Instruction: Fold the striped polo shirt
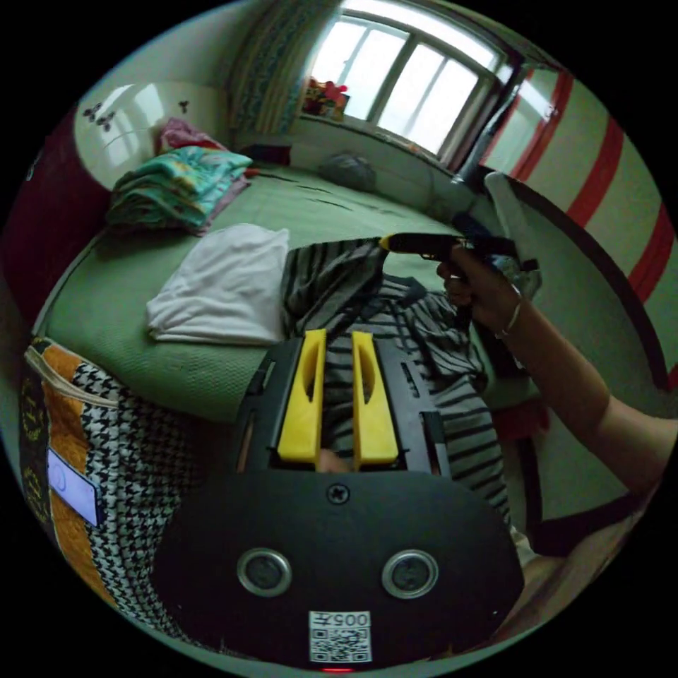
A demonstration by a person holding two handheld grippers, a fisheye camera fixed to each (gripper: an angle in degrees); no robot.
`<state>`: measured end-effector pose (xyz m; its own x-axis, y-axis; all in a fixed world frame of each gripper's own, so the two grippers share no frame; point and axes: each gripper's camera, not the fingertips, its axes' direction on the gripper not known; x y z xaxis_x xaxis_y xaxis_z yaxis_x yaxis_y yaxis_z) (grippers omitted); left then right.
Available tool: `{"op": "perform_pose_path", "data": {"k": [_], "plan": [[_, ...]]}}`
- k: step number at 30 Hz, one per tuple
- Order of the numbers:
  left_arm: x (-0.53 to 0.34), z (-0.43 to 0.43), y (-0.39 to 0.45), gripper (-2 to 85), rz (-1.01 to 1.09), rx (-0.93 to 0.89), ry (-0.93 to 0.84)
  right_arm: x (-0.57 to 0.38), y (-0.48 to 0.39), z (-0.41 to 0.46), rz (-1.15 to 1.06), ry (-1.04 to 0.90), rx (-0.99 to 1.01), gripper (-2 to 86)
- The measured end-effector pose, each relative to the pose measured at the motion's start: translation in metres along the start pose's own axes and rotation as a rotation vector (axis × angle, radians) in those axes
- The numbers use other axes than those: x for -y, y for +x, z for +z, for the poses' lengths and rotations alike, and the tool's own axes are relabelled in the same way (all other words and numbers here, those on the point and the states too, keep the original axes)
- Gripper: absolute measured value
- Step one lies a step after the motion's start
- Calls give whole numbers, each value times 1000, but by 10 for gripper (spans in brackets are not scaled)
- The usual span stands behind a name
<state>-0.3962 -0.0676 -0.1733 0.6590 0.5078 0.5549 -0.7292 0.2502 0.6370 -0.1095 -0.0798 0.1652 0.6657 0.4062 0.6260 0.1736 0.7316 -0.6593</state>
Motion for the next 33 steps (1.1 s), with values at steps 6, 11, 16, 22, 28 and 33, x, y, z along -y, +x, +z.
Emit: {"op": "perform_pose_path", "data": {"k": [6,11,16,22,28,33], "plan": [[6,53,34,76,-4,86,-141,-82,72,13,127,-96,-71,39],[29,92,40,81,-35,171,-214,-122,91,9,109,-103,-128,47],[65,122,35,103,-108,225,-218,-144,118,11,127,-127,-181,68],[92,180,29,111,-170,295,-304,-166,137,21,152,-158,-197,52],[97,200,27,116,-248,260,-275,-184,147,23,112,-145,-190,29],[110,192,34,113,-235,261,-240,-189,154,15,112,-154,-181,47]]}}
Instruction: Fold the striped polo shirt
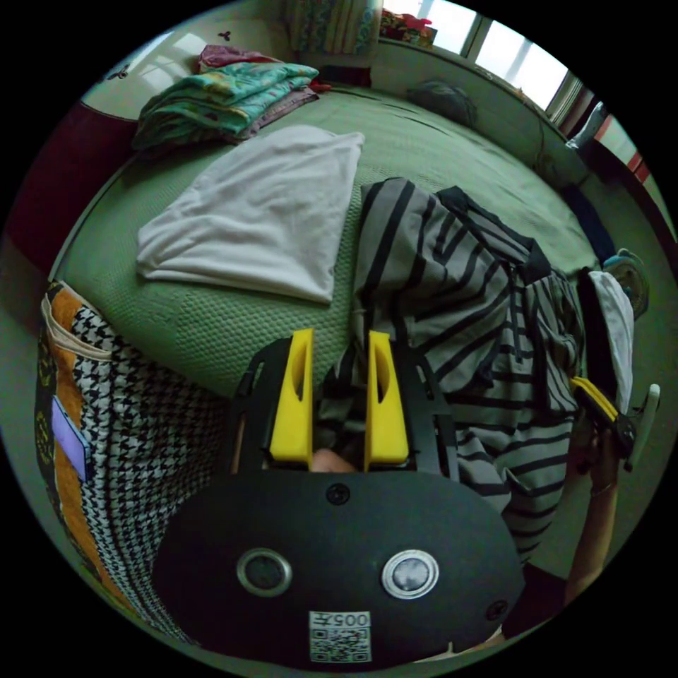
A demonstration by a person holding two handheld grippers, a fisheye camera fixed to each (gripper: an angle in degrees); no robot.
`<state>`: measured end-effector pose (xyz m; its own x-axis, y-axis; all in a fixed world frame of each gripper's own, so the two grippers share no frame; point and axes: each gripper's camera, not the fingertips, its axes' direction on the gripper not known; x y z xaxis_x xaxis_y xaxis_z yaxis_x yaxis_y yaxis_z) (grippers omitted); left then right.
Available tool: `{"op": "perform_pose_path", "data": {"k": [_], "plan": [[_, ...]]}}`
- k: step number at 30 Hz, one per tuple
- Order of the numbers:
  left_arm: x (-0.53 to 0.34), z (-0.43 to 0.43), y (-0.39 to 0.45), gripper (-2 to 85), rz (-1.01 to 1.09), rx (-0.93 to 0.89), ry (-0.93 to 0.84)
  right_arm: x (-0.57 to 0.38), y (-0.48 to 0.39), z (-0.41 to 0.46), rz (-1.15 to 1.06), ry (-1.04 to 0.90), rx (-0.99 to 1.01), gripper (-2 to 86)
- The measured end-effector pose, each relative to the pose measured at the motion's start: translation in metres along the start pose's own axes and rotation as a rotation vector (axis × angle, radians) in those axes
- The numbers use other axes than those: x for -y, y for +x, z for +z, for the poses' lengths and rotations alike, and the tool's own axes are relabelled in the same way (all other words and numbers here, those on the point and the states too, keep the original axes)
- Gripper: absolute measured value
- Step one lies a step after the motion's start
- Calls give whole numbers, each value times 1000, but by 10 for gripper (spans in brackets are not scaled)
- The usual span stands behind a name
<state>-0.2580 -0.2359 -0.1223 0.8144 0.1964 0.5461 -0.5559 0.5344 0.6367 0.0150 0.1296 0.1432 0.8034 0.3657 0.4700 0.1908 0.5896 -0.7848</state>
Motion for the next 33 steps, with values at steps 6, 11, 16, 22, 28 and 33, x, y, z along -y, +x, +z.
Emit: {"op": "perform_pose_path", "data": {"k": [6,11,16,22,28,33], "plan": [[22,-12,5,91,-31,-3,50,-2,18,-19,23,50,17,74],[59,-14,27,88,5,10,80,16,40,-28,67,87,-7,113],[110,-1,60,92,75,-66,68,58,69,-15,148,89,22,119],[172,36,98,115,147,-52,-17,107,102,23,220,5,56,121],[210,64,124,122,199,-52,-18,130,119,46,244,13,66,120],[222,88,144,118,210,-74,-21,128,109,59,213,27,19,105]]}}
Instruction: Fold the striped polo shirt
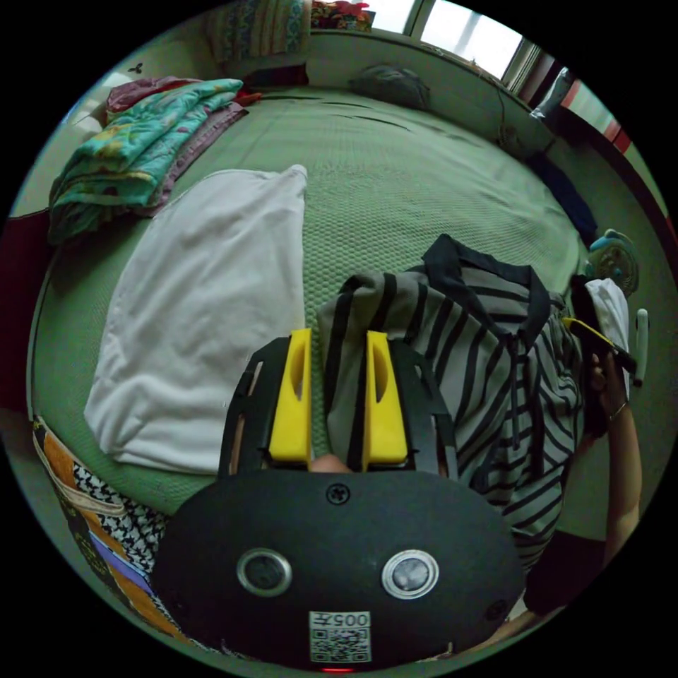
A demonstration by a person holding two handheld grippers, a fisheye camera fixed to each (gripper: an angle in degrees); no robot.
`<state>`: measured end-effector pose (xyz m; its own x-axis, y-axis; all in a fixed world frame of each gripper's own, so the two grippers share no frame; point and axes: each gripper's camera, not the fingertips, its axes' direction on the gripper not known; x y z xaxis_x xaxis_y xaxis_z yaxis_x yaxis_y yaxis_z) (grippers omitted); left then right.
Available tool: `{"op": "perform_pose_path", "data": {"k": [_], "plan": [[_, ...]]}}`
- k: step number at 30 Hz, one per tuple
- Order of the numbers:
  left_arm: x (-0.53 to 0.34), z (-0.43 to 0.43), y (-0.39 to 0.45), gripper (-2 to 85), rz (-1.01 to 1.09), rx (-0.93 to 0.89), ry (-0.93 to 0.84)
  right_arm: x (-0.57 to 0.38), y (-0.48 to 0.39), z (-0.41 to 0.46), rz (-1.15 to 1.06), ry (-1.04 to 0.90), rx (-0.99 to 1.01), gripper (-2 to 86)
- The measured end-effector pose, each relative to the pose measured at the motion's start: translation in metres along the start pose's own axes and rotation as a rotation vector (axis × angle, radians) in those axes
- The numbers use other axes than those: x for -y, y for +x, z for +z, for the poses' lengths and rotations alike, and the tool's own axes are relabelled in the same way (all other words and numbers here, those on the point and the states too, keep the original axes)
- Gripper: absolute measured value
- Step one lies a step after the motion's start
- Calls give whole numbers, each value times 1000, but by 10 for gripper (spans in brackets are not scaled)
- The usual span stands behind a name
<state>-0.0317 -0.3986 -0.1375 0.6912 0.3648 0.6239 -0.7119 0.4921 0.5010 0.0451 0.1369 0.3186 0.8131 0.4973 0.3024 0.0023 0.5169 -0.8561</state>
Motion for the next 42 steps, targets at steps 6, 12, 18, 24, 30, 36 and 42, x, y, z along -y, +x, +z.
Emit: {"op": "perform_pose_path", "data": {"k": [6,12,18,24,30,36,42], "plan": [[22,5,21,109,39,11,-27,0,-12,-1,-53,14,29,14],[31,1,65,25,191,140,-15,-1,-28,-20,-136,54,-47,-10],[47,-31,94,10,307,230,101,18,-38,-57,-226,116,-87,-12],[102,-48,123,10,392,418,96,69,-67,-72,-367,148,-217,-12],[188,-72,123,15,332,546,189,161,-77,-72,-355,194,-329,-13],[254,-60,88,41,134,393,153,230,-50,-42,-77,128,-159,1],[211,-24,42,55,101,402,34,169,-18,1,-17,-16,-41,76]]}}
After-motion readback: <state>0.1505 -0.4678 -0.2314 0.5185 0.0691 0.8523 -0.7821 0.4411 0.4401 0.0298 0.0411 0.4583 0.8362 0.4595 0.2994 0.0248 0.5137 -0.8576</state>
